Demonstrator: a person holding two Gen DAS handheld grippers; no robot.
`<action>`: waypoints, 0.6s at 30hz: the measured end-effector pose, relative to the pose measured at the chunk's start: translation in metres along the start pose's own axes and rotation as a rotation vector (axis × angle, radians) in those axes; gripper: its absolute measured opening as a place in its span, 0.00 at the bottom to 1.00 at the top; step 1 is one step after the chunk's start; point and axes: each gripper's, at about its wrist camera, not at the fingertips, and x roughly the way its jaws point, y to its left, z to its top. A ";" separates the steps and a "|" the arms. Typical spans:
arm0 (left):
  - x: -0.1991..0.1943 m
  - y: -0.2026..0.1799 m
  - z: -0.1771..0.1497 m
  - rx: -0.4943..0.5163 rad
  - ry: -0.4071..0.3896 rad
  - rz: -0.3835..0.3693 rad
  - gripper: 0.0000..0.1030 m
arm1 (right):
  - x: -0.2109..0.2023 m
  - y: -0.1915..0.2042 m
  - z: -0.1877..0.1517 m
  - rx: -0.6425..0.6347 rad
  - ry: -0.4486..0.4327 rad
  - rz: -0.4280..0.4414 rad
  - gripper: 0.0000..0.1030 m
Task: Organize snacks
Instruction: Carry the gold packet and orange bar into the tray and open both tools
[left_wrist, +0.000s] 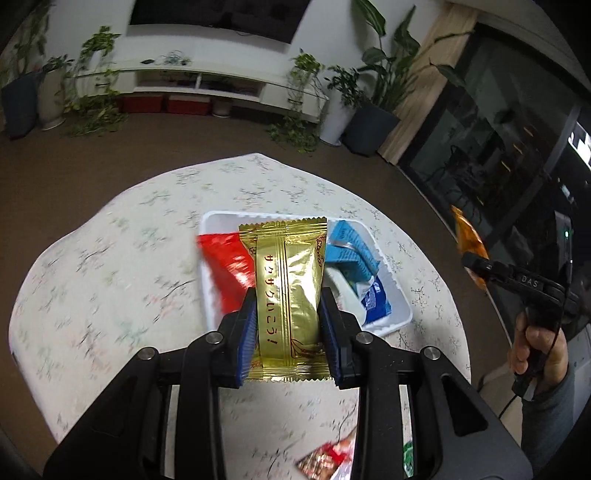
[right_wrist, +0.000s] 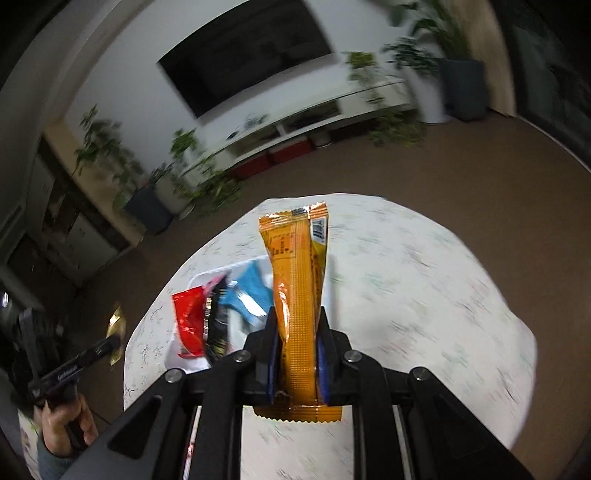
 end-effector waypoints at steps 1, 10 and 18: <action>0.009 -0.002 0.005 0.010 0.011 0.005 0.29 | 0.014 0.008 0.005 -0.013 0.019 -0.001 0.17; 0.071 -0.004 0.013 0.018 0.072 0.026 0.28 | 0.085 0.014 0.003 -0.039 0.117 -0.060 0.17; 0.108 -0.001 0.003 0.028 0.115 0.032 0.29 | 0.114 -0.001 -0.010 -0.035 0.172 -0.088 0.17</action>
